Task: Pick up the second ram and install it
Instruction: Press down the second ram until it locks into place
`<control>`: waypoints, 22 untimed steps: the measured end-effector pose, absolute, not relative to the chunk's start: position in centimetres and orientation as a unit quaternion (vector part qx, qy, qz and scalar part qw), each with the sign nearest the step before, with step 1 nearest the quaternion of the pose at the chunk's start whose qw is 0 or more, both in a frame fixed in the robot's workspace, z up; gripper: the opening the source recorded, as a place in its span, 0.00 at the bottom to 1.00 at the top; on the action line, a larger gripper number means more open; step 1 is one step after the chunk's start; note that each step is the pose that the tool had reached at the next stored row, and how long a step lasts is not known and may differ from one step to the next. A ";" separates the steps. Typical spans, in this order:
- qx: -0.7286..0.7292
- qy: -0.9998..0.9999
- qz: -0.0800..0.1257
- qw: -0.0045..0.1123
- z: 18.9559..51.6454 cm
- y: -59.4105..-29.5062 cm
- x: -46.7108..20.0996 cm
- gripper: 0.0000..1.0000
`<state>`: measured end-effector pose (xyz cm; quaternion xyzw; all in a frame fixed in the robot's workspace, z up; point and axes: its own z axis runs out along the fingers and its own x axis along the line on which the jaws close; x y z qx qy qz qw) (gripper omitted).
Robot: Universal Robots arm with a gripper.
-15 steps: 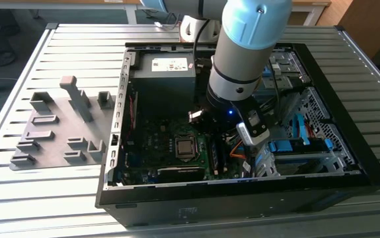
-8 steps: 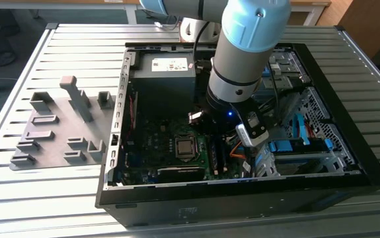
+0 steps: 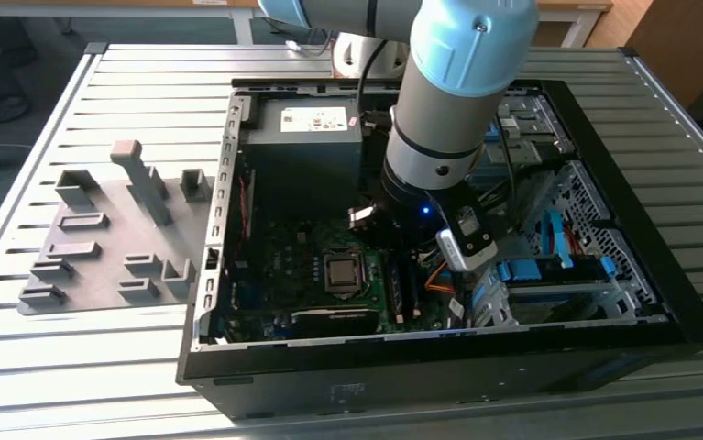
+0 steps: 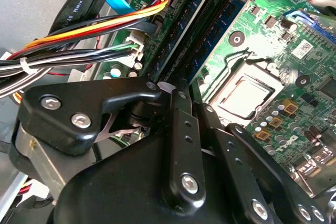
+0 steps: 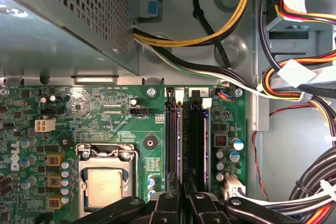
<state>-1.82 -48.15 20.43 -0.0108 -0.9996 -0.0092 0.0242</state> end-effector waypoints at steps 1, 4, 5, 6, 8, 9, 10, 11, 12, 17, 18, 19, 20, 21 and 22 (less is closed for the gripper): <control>-0.011 -1.000 -0.009 0.024 20.4 -48.1 -1.8 0.14; -0.011 -1.000 -0.009 0.024 20.4 -48.1 -1.8 0.14; -0.011 -1.000 -0.009 0.024 20.4 -48.1 -1.8 0.14; -0.011 -1.000 -0.009 0.024 20.4 -48.1 -1.8 0.14; -0.011 -1.000 -0.009 0.024 20.4 -48.1 -1.8 0.15; -0.011 -1.000 -0.009 0.024 20.4 -48.1 -1.8 0.22; -0.011 -1.000 -0.009 0.024 20.4 -48.1 -1.8 0.22; -0.011 -1.000 -0.009 0.024 20.5 -48.1 -1.8 0.22; -0.011 -1.000 -0.009 0.024 20.6 -48.1 -1.8 0.22; -0.011 -1.000 -0.009 0.024 22.2 -48.1 -1.8 0.22; -0.011 -1.000 -0.009 0.024 22.5 -48.1 -1.8 0.22; -0.011 -1.000 -0.009 0.024 22.9 -48.1 -1.8 0.22; -0.011 -1.000 -0.009 0.024 23.1 -48.1 -1.8 0.22; -0.011 -1.000 -0.009 0.024 23.4 -48.1 -1.8 0.22; -0.011 -1.000 -0.009 0.025 23.5 -48.1 -1.8 0.22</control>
